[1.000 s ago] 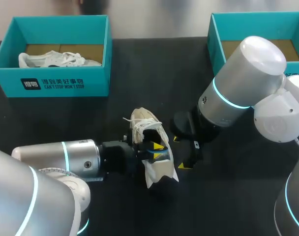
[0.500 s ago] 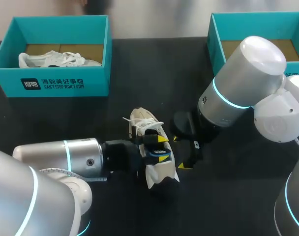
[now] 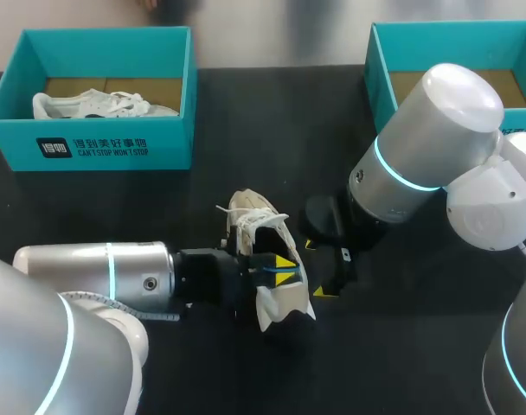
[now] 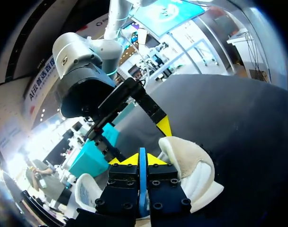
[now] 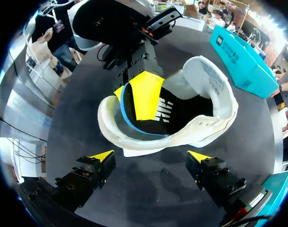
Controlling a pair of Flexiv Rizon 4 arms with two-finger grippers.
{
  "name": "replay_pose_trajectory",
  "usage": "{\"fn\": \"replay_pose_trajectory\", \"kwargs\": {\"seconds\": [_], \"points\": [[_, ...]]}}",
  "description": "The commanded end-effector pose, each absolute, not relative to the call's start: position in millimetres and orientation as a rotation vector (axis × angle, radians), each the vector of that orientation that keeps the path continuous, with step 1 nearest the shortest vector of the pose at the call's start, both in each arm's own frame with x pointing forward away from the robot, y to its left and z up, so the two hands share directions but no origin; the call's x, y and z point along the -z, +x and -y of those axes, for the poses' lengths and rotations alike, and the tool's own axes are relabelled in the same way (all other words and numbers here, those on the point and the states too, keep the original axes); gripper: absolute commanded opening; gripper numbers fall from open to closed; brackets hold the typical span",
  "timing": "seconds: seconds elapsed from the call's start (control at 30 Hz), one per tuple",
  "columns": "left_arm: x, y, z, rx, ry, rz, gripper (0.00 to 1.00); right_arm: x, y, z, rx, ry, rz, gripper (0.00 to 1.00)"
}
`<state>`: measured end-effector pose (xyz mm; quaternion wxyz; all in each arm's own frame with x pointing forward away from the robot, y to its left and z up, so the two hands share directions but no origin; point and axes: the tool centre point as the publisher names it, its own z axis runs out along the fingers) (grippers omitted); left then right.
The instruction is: Take the shoe out of the shoebox, open the shoe tongue, remove and reinsert the insole, then place the shoe into the shoebox
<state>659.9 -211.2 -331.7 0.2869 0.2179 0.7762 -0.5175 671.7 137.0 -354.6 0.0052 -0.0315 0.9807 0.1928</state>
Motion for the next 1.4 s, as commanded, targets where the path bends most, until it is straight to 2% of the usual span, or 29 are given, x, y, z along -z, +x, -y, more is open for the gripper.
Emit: {"fn": "replay_pose_trajectory", "kwargs": {"seconds": [0.03, 0.3, 0.47, 0.5, 0.53, 0.6, 0.77, 0.83, 0.93, 1.1, 1.3, 1.4], "points": [[342.3, 672.0, 218.6, 1.349, 0.614, -2.077, 0.0, 355.9, 670.7, -138.4, -0.602, -0.098, -3.069, 1.0], [366.0, 692.3, 214.1, 1.252, 0.617, -2.105, 0.0, 355.9, 670.7, -138.4, -0.602, -0.098, -3.069, 1.0], [360.9, 688.0, 209.3, 1.278, 0.59, -2.117, 0.0, 355.9, 670.7, -138.4, -0.602, -0.098, -3.069, 1.0], [358.3, 686.2, 208.1, 1.288, 0.59, -2.116, 0.07, 355.9, 670.7, -138.4, -0.602, -0.098, -3.069, 1.0], [355.4, 684.2, 206.9, 1.309, 0.582, -2.121, 0.2, 355.9, 670.7, -138.4, -0.602, -0.098, -3.069, 1.0], [349.4, 681.7, 204.6, 1.314, 0.579, -2.118, 0.38, 355.9, 670.7, -138.4, -0.602, -0.098, -3.069, 1.0], [333.7, 676.7, 201.3, 1.352, 0.56, -2.117, 0.52, 355.9, 670.7, -138.4, -0.602, -0.098, -3.069, 1.0], [327.4, 674.7, 201.2, 1.373, 0.559, -2.108, 0.55, 355.9, 670.7, -138.4, -0.602, -0.098, -3.069, 1.0], [320.0, 672.0, 201.3, 1.407, 0.557, -2.117, 0.53, 355.9, 670.7, -138.4, -0.602, -0.098, -3.069, 1.0], [312.0, 668.1, 201.9, 1.431, 0.586, -2.152, 0.68, 355.9, 670.7, -138.4, -0.602, -0.098, -3.069, 1.0], [310.8, 665.6, 201.5, 1.386, 0.653, -2.215, 0.67, 355.9, 670.7, -138.4, -0.602, -0.098, -3.069, 1.0], [311.3, 666.0, 201.1, 1.373, 0.682, -2.237, 0.64, 355.9, 670.7, -138.4, -0.602, -0.098, -3.069, 1.0]]}}
